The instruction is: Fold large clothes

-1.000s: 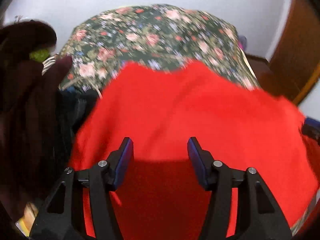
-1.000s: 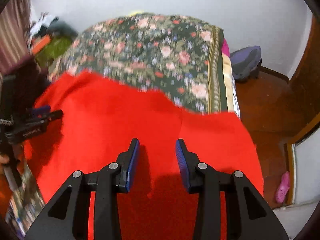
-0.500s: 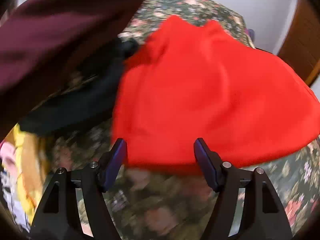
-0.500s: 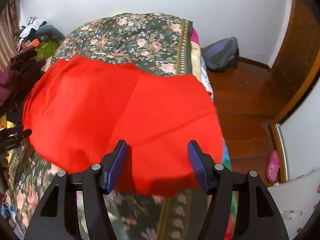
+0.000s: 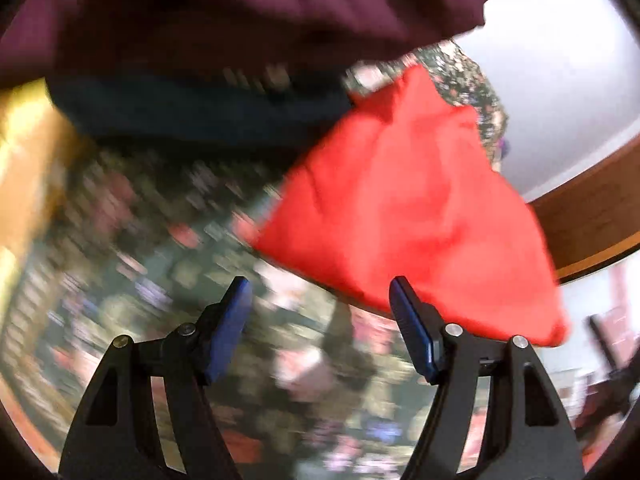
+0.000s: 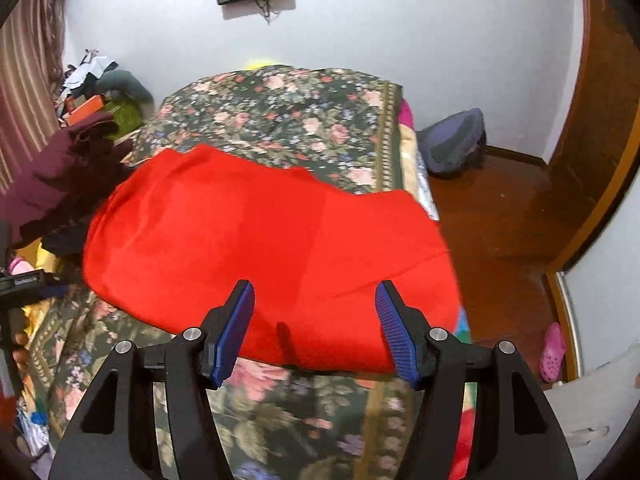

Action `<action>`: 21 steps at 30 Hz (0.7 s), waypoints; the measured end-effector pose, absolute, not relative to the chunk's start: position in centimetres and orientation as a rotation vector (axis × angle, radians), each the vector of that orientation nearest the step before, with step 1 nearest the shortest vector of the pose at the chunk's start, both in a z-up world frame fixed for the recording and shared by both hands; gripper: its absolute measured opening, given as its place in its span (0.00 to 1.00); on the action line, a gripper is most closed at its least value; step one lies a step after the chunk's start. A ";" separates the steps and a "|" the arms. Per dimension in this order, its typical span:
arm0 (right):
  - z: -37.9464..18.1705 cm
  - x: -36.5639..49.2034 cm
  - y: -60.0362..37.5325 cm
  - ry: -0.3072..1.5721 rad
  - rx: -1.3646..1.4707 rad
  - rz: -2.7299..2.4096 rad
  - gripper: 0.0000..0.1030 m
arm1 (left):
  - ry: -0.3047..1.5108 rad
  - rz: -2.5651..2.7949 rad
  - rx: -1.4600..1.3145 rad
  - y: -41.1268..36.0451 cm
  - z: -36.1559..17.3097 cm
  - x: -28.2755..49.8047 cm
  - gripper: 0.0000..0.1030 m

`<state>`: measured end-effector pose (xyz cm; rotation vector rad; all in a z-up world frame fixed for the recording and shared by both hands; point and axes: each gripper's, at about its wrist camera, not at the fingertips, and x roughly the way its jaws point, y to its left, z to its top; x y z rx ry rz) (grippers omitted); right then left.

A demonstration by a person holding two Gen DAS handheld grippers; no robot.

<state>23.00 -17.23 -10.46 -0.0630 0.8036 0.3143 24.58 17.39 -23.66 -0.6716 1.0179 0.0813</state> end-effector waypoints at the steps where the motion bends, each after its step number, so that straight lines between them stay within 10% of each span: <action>1: -10.7 23.0 -16.8 0.807 -0.064 0.322 0.57 | 1.032 0.044 -0.737 17.0 -24.5 25.0 0.68; 17: -13.4 24.8 -15.5 0.868 0.011 0.350 0.57 | 0.898 -0.068 -0.830 14.3 -27.0 32.7 0.68; 21: -13.1 25.2 -15.6 0.872 0.013 0.349 0.57 | 0.905 -0.020 -0.748 13.2 -26.0 35.5 0.34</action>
